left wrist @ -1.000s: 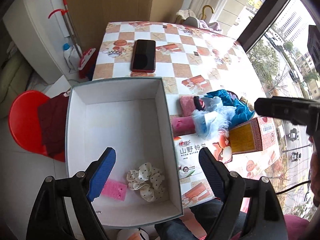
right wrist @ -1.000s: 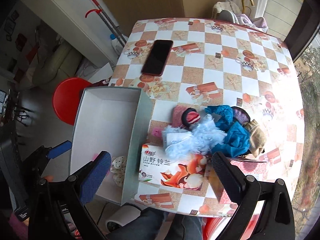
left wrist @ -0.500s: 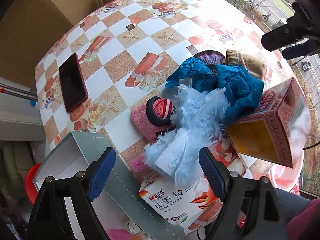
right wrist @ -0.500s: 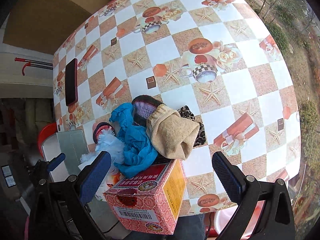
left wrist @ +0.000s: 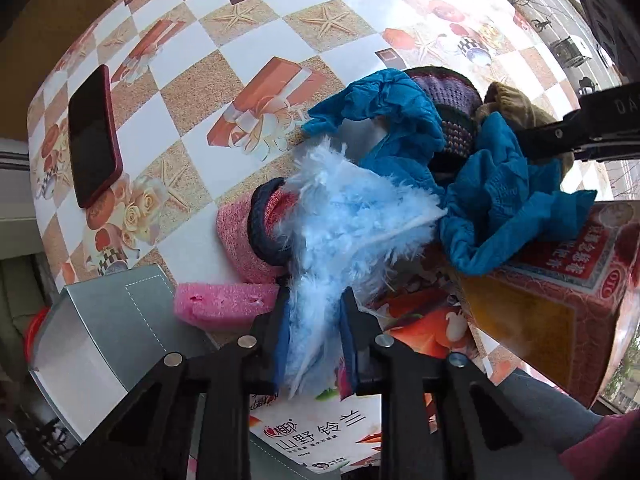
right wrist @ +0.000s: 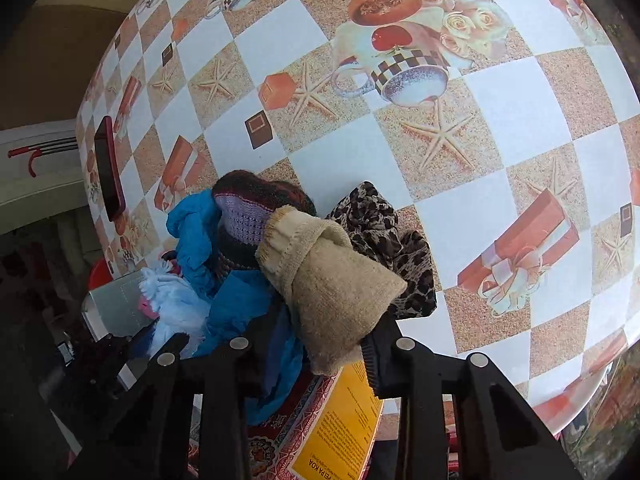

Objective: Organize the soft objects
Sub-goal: 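Grasp the blue feather duster with the left tool while the right tool grasps the beige glove, then move both tools over the box and open the right tool to drop the glove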

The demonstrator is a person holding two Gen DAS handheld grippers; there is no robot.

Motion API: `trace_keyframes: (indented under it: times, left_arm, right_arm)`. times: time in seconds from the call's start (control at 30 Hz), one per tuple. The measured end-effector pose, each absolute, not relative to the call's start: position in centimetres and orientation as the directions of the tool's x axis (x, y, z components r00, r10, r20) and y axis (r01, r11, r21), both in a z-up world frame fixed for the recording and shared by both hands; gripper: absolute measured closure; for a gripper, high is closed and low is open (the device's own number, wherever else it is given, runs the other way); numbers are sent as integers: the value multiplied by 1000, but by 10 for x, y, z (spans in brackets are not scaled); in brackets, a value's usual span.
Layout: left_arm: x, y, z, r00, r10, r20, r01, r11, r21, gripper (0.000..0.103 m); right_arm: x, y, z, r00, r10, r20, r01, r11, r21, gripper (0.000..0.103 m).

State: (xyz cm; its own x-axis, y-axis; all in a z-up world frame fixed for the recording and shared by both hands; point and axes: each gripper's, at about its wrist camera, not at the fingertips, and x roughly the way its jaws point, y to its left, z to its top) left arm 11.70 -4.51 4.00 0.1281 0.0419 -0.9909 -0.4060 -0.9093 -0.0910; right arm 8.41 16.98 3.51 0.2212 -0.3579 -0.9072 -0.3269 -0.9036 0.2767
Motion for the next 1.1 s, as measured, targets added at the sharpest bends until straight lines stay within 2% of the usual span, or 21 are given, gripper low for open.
trace_keyframes:
  times: [0.43,0.67,0.87,1.1]
  left_arm:
    - [134,-91,129,-97,201,-975,-237,-956,-173,82]
    - [125,-90,146,-148,237,-960,-197,-958,-206,82]
    - [142,-90,163,-192,209,-959,-228,-960,-164,82]
    - [157,-88,153,-154,235,-960,-217,-956,-199,87]
  right_arm:
    - [93,198,114,-31,-314,-949,-315,-898,308,75]
    - [101,187,140,-83,-314,-946,-289,-901,324,75]
    - [113,173,165,-123,-281,-952,-213,-929,301,75]
    - [123,162,170,-126,-278,-952,-195,-934,299,75]
